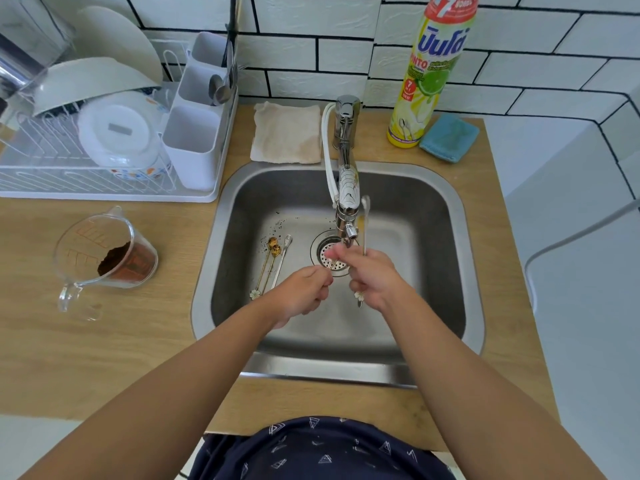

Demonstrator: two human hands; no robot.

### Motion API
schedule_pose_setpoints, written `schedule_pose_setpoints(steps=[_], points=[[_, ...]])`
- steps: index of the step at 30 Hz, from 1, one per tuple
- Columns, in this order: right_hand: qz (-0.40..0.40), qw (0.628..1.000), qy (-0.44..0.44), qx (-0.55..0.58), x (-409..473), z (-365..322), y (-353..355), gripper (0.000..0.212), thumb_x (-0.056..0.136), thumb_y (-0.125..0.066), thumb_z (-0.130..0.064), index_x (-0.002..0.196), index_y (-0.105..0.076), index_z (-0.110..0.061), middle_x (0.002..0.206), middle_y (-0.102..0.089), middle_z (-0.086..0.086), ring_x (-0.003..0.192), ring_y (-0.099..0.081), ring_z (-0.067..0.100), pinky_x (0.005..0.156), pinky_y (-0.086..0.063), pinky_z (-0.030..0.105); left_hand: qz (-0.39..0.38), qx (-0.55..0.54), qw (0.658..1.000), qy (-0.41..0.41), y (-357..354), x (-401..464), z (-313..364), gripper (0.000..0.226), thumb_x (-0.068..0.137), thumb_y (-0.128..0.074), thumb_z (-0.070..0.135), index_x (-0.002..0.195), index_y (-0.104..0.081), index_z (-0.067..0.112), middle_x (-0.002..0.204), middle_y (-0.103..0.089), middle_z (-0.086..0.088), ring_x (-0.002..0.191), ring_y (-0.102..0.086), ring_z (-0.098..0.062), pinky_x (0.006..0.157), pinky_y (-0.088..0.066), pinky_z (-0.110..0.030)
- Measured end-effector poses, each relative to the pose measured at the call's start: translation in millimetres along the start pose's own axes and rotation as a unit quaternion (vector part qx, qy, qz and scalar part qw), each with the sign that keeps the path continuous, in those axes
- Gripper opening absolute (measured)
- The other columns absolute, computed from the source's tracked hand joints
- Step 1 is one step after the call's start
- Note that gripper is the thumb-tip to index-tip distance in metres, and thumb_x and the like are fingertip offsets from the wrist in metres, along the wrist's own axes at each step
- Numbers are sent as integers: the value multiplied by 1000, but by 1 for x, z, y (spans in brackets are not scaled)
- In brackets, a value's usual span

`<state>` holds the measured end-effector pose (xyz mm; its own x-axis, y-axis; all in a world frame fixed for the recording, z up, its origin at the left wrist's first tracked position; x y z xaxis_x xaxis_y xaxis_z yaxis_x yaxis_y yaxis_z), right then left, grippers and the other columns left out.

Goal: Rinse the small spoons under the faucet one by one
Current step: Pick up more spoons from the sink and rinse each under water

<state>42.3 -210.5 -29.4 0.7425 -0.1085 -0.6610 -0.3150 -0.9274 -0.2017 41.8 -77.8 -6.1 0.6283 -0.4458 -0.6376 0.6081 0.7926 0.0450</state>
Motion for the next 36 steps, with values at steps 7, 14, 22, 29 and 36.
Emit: schedule_pose_setpoints(steps=[7,14,22,29,36], points=[[-45,998,-8,-49,-6,10,-13,11,92,-78,-24,89,-80,-14,76,-69,-4,41,-23,4,36,-21,19,2,-9,1000,-1,8,0,-2,23,98,-34,20,76,-41,21,59,-33,7,48,-23,-9,42,-19,-23],[-25,1000,-9,4,0,1,-5,11,93,-76,-20,100,-75,-12,98,-76,2,39,-22,3,36,-18,18,-19,-57,998,7,8,-5,-3,24,98,-37,21,74,-38,21,60,-27,5,52,-17,-14,46,-15,-26],[18,1000,-13,4,-1,12,-8,16,91,-79,-26,92,-78,-10,86,-78,1,39,-25,6,35,-23,20,25,229,972,-48,18,0,11,34,104,-34,30,85,-61,20,70,-68,10,44,-47,-6,52,-42,-23],[63,997,-5,50,3,5,7,16,93,-76,-28,89,-76,-12,96,-74,5,39,-24,5,37,-22,20,11,319,944,-87,17,-2,12,30,104,-36,13,94,-64,18,74,-74,11,48,-55,6,51,-43,-19],[-17,999,-11,-49,-7,21,-11,6,85,-84,-21,84,-80,-17,61,-52,1,40,-25,7,36,-23,21,0,71,997,-42,14,-8,-1,33,108,-35,27,90,-59,13,63,-59,1,43,-39,-10,44,-34,-18]])
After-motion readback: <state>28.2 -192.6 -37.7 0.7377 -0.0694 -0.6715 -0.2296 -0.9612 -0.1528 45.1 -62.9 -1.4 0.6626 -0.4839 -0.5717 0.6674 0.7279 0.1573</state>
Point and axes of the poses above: each hand's wrist, its own x-axis towards the middle knuckle, its own y-axis out of the back of the hand, z = x × y, the point moved 8 cm from there along x, towards the middle knuckle
